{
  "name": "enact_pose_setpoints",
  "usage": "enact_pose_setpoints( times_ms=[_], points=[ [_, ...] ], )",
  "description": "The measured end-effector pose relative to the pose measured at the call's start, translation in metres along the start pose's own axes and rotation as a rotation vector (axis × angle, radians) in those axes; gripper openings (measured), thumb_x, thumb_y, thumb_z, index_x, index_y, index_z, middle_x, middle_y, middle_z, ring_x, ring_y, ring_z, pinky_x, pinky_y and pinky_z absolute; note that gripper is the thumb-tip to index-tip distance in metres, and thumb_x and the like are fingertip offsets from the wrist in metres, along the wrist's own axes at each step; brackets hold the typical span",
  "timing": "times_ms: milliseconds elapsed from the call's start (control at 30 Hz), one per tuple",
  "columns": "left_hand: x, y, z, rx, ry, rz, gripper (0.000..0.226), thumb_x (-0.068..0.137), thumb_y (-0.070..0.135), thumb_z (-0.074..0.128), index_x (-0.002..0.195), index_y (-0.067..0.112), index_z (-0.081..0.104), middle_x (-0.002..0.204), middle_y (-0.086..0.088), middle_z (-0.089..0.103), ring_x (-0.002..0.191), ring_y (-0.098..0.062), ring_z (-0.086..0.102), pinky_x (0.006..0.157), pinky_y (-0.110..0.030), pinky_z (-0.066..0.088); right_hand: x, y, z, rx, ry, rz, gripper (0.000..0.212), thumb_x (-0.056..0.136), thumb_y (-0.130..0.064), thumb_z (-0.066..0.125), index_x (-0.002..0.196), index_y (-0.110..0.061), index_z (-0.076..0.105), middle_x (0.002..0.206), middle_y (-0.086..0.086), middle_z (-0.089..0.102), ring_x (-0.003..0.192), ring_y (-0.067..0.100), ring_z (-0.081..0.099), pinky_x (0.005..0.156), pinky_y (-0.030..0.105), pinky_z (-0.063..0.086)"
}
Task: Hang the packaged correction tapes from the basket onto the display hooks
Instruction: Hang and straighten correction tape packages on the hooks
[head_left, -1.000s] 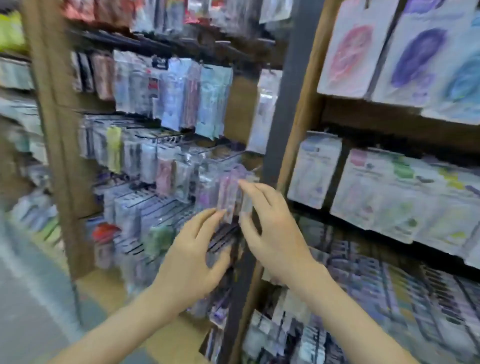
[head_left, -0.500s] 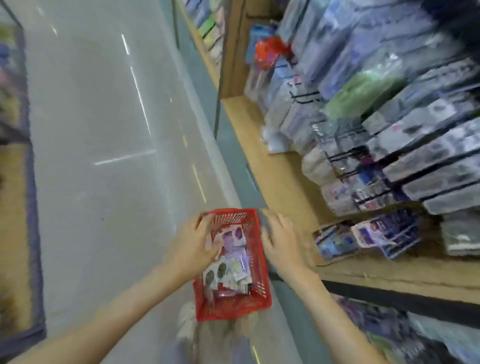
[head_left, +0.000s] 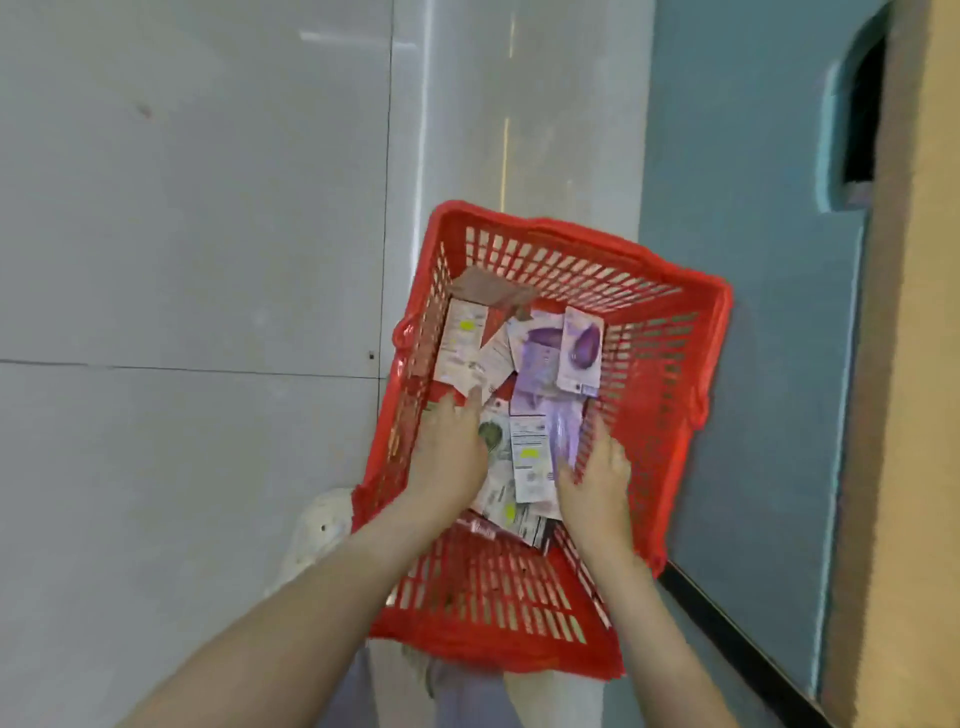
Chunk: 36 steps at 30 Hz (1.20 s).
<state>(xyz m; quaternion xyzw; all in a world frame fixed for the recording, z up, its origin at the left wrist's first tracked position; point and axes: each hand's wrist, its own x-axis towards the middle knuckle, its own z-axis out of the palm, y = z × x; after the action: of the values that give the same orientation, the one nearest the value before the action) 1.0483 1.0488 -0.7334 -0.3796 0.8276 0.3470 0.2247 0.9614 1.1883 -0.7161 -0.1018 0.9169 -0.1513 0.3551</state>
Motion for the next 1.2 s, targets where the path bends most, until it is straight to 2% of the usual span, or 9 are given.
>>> enact_pose_setpoints(
  times_ms=[233, 333, 467, 700, 800, 967, 1033, 1133, 1200],
  points=[
    [0.115, 0.014, 0.069, 0.172, 0.020, 0.249, 0.055, 0.099, 0.017, 0.042, 0.151, 0.020, 0.024, 0.156, -0.017, 0.020, 0.142, -0.034, 0.020, 0.115, -0.043, 0.018, 0.155, 0.014, 0.046, 0.148, 0.133, 0.066, 0.076, 0.091, -0.025, 0.063, 0.149, 0.001, 0.020, 0.150, 0.027, 0.027, 0.140, 0.036, 0.024, 0.110, 0.031, 0.015],
    [0.147, 0.023, 0.091, 0.501, 0.009, 0.462, 0.066, 0.096, 0.029, 0.046, 0.152, 0.015, 0.016, 0.160, -0.013, 0.009, 0.147, -0.029, 0.008, 0.118, -0.044, 0.006, 0.186, 0.020, 0.058, 0.172, 0.124, 0.076, 0.078, 0.089, -0.038, 0.052, 0.150, -0.002, 0.020, 0.150, 0.025, 0.031, 0.139, 0.035, 0.029, 0.113, 0.034, 0.019],
    [0.157, 0.020, 0.103, 0.800, 0.081, 0.542, 0.051, 0.088, 0.028, 0.036, 0.135, 0.018, 0.054, 0.140, 0.000, 0.053, 0.131, -0.020, 0.047, 0.108, -0.044, 0.036, 0.182, 0.029, 0.067, 0.100, 0.182, 0.050, 0.066, 0.092, -0.019, 0.057, 0.149, -0.005, 0.026, 0.145, 0.025, 0.037, 0.133, 0.038, 0.034, 0.109, 0.035, 0.021],
    [0.135, 0.000, 0.094, 0.799, 0.167, 0.567, 0.052, 0.082, 0.011, 0.027, 0.112, 0.008, 0.070, 0.112, -0.009, 0.069, 0.101, -0.023, 0.066, 0.090, -0.039, 0.053, 0.156, 0.020, 0.070, 0.127, 0.135, 0.135, 0.077, 0.083, -0.018, 0.071, 0.147, -0.009, 0.029, 0.138, 0.023, 0.041, 0.129, 0.036, 0.037, 0.104, 0.036, 0.029],
    [0.127, -0.020, 0.087, 0.826, 0.154, 0.591, 0.041, 0.078, 0.019, 0.050, 0.114, 0.010, 0.067, 0.102, -0.004, 0.068, 0.086, -0.021, 0.065, 0.079, -0.035, 0.054, 0.142, 0.024, 0.070, 0.124, 0.132, 0.106, 0.074, 0.082, -0.018, 0.071, 0.146, -0.011, 0.033, 0.132, 0.022, 0.044, 0.124, 0.036, 0.039, 0.101, 0.035, 0.030],
    [0.117, -0.025, 0.072, 0.877, -0.011, 0.439, 0.055, 0.095, 0.022, 0.045, 0.143, 0.002, 0.027, 0.146, -0.021, 0.030, 0.132, -0.035, 0.034, 0.107, -0.047, 0.030, 0.111, 0.020, 0.055, 0.188, 0.133, 0.066, 0.074, 0.082, -0.015, 0.071, 0.146, -0.013, 0.034, 0.133, 0.017, 0.043, 0.126, 0.031, 0.037, 0.104, 0.029, 0.025],
    [0.117, -0.013, 0.072, 0.819, 0.021, 0.432, 0.051, 0.093, 0.019, 0.042, 0.141, 0.003, 0.033, 0.152, -0.024, 0.021, 0.139, -0.037, 0.025, 0.112, -0.049, 0.023, 0.102, 0.020, 0.049, 0.168, 0.157, 0.059, 0.073, 0.082, -0.014, 0.071, 0.146, -0.011, 0.034, 0.131, 0.019, 0.043, 0.125, 0.033, 0.037, 0.104, 0.031, 0.024],
    [0.128, 0.000, 0.078, 0.652, 0.172, 0.435, 0.047, 0.084, 0.016, 0.043, 0.129, 0.012, 0.054, 0.142, -0.023, 0.044, 0.132, -0.035, 0.043, 0.107, -0.047, 0.038, 0.101, 0.025, 0.048, 0.136, 0.183, 0.090, 0.073, 0.083, -0.016, 0.070, 0.146, -0.011, 0.033, 0.135, 0.020, 0.040, 0.127, 0.035, 0.035, 0.102, 0.031, 0.022],
    [0.144, 0.006, 0.078, 0.596, 0.255, 0.425, 0.050, 0.088, 0.016, 0.038, 0.137, 0.018, 0.048, 0.143, -0.025, 0.042, 0.133, -0.036, 0.041, 0.108, -0.047, 0.035, 0.106, 0.027, 0.053, 0.125, 0.191, 0.109, 0.074, 0.084, -0.018, 0.069, 0.147, -0.012, 0.031, 0.135, 0.019, 0.038, 0.128, 0.035, 0.034, 0.103, 0.034, 0.025]
  ],
)
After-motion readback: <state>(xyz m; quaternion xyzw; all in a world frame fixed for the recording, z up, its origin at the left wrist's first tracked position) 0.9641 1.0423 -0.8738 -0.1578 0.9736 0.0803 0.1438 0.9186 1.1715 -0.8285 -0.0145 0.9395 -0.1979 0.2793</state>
